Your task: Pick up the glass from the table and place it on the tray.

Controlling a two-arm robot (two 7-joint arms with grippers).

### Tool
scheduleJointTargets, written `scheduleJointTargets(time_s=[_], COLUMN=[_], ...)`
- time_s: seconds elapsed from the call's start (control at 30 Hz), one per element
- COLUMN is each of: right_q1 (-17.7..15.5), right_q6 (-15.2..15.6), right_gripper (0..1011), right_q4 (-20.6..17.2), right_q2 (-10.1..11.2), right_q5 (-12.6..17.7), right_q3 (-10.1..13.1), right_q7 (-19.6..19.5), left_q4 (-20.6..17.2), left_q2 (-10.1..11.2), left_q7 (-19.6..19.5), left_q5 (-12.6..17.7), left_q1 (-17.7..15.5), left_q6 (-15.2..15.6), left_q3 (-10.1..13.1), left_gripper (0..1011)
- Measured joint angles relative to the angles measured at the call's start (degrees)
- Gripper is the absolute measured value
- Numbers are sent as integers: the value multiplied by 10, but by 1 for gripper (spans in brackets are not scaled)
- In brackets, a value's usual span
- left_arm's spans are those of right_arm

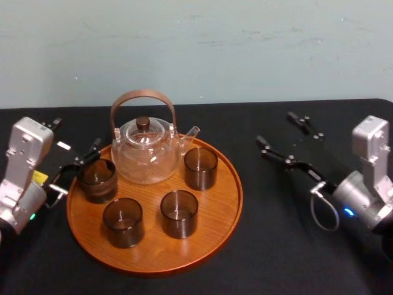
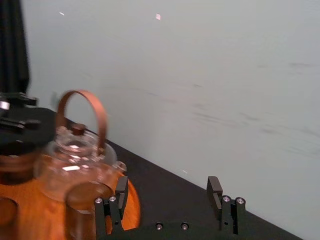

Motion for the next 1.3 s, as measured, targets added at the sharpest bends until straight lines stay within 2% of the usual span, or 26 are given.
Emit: scheduleJointTargets(time_s=[0.17,0.33,1.3], right_q1=[-18,-24,-23], right_q6=[-2,-3,-3], right_gripper=[1002,1002,1002], right_q4=[-4,-1,-1], right_q2=[4,1,2], right_q5=[-13,-24,-21], right_q3=[22,34,31], right_q7=[-24,-40,-35], left_q4=[0,0,0], left_q2=[0,0,0], left_q7=[0,0,0], left_q5=[0,0,0], left_q1=[0,0,0], left_q6=[0,0,0], left_q3=[0,0,0], left_gripper=[1001,1001,1001])
